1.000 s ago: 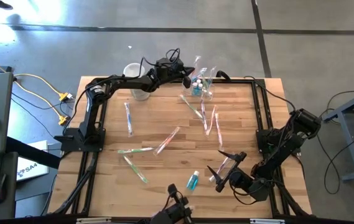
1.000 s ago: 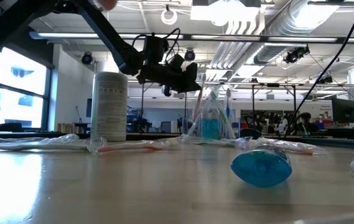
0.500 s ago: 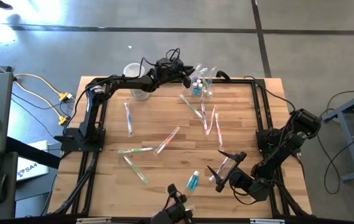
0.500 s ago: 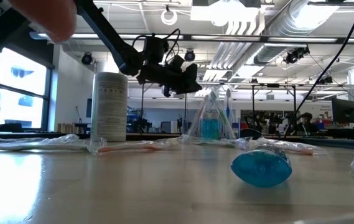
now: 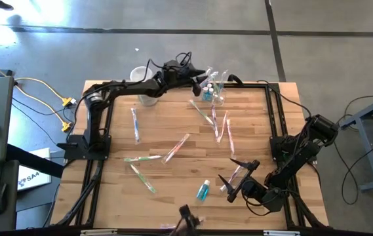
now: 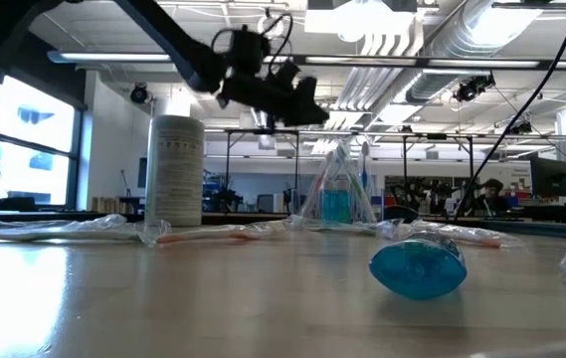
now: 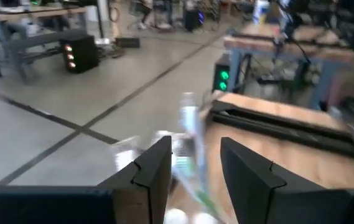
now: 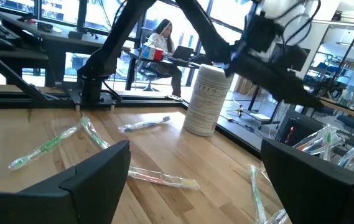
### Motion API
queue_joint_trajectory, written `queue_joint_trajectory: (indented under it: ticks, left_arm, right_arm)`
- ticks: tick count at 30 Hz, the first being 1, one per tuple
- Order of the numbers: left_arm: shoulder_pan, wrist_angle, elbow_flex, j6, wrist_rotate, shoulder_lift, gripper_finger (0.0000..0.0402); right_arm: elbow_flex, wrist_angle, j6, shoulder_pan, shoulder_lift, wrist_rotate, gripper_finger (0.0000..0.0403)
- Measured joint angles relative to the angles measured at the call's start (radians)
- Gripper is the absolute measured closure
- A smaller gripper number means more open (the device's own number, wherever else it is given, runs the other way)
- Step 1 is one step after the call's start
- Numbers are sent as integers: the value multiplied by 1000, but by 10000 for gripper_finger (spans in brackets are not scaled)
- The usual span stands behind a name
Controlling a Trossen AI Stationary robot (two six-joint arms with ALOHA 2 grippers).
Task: Pick & Place toothbrushing station
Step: Put the blue toothbrush into the transparent organizer
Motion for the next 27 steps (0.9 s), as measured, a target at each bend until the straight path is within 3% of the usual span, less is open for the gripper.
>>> queue_joint_trajectory:
  ticks: [3,8,18,22,27]
  left_arm:
    - [-44,-164,1,77,1,-99,266]
    - [-129,-572,2,136,4,-292,266]
    - [-339,-1323,2,-44,-26,-601,266]
    - [-418,-1545,2,-281,-169,-646,266]
    - [-504,-1766,1,-476,-517,-647,266]
  right_arm:
    - [0,0,2,4,0,1,50]
    - [0,0,2,14,0,1,50]
    - [0,1,3,10,0,0,50]
    - [0,1,3,-2,0,-7,50]
    - [0,1,3,-29,0,-75,50]
